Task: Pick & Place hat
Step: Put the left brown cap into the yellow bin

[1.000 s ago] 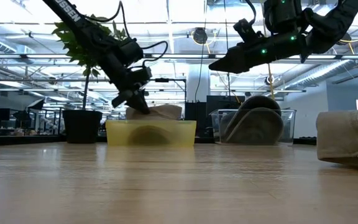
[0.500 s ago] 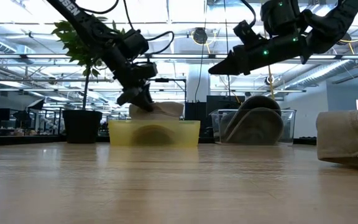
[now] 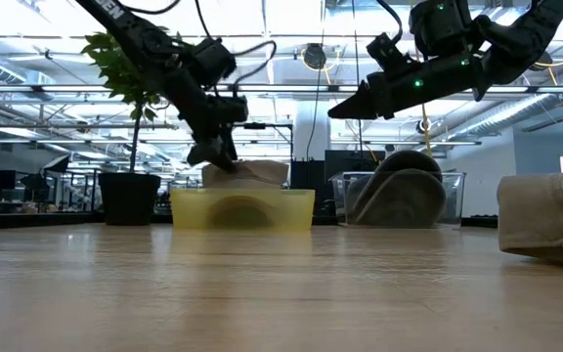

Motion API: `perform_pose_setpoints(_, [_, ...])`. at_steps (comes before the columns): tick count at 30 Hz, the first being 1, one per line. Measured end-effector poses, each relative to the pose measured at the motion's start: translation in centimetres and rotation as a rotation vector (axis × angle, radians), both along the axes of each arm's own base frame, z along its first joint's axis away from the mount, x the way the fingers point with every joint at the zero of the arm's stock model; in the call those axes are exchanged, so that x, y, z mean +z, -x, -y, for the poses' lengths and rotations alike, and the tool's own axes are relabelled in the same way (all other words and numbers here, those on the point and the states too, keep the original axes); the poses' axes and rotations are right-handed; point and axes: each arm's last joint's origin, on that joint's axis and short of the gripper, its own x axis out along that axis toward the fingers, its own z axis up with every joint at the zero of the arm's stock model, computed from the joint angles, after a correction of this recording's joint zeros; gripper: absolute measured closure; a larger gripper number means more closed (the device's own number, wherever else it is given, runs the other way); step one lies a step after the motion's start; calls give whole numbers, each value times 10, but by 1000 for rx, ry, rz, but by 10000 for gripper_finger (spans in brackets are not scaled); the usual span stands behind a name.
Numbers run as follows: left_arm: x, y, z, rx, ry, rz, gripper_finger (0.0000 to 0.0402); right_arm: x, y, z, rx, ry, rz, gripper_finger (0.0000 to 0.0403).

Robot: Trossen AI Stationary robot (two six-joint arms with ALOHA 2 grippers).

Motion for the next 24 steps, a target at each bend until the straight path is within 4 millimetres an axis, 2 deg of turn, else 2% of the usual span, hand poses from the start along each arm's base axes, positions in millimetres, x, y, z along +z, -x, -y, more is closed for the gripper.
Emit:
perform_pose_setpoints(10, [32,7,10,1,-34,118,210,0,0,0,0,-2,-2,298])
perform_pose_setpoints(15, [46,6,6,57,-36,291,210,0,0,0,-1,-8,2,298])
perform_pose_setpoints(20, [42,-3,1,-14,62,419,210,0,0,0,-3,-17,8,298])
perform_pose_setpoints(24, [33,-9,-8,26,32,441,210,0,0,0,-3,-17,8,298])
